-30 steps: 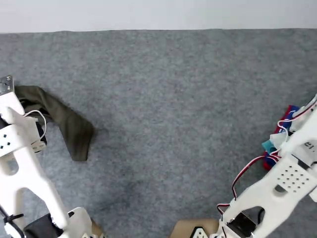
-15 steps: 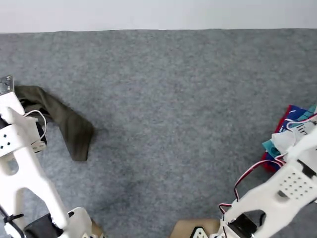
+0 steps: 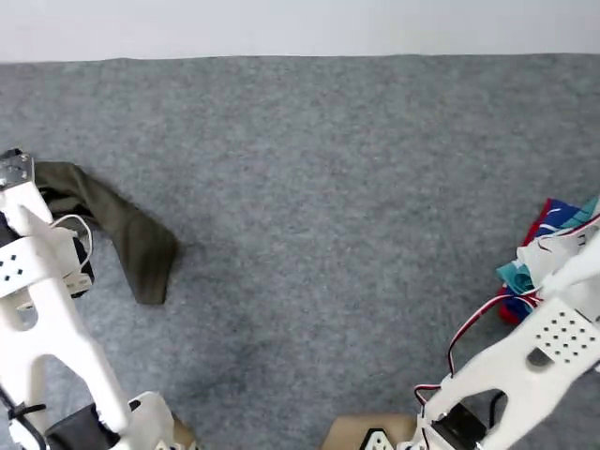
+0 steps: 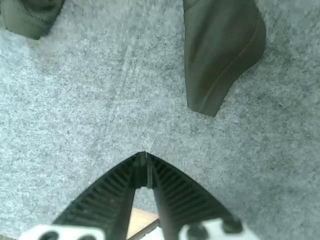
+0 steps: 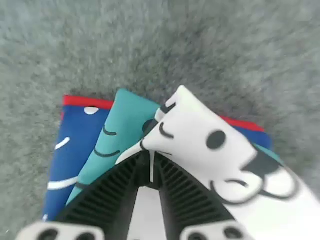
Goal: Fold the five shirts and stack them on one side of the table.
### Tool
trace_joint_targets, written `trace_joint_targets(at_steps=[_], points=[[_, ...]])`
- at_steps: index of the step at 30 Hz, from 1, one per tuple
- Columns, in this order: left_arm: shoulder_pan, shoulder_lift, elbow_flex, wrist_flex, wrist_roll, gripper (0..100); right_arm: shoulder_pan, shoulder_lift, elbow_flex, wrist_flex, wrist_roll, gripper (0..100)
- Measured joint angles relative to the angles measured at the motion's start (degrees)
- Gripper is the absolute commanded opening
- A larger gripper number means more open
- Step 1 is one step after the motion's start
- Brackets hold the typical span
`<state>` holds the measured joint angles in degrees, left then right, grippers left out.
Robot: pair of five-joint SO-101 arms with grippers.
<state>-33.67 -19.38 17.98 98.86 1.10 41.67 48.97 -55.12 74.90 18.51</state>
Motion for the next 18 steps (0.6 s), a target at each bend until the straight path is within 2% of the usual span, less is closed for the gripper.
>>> trace_joint_targets(at_steps=[7, 12, 18], points=[[0.00, 0.00, 0.09, 0.00, 0.00, 0, -2.11, -4.40, -7.38, 12.04, 0.00, 0.9], [0.00, 0.00, 0.09, 0.00, 0.00, 0, -4.48, -5.36, -10.46, 24.35, 0.00, 0.9], [0.00, 0.00, -1.14, 0.00, 0.00, 0, -4.04, -10.64, -5.80, 25.58, 0.09, 0.9]])
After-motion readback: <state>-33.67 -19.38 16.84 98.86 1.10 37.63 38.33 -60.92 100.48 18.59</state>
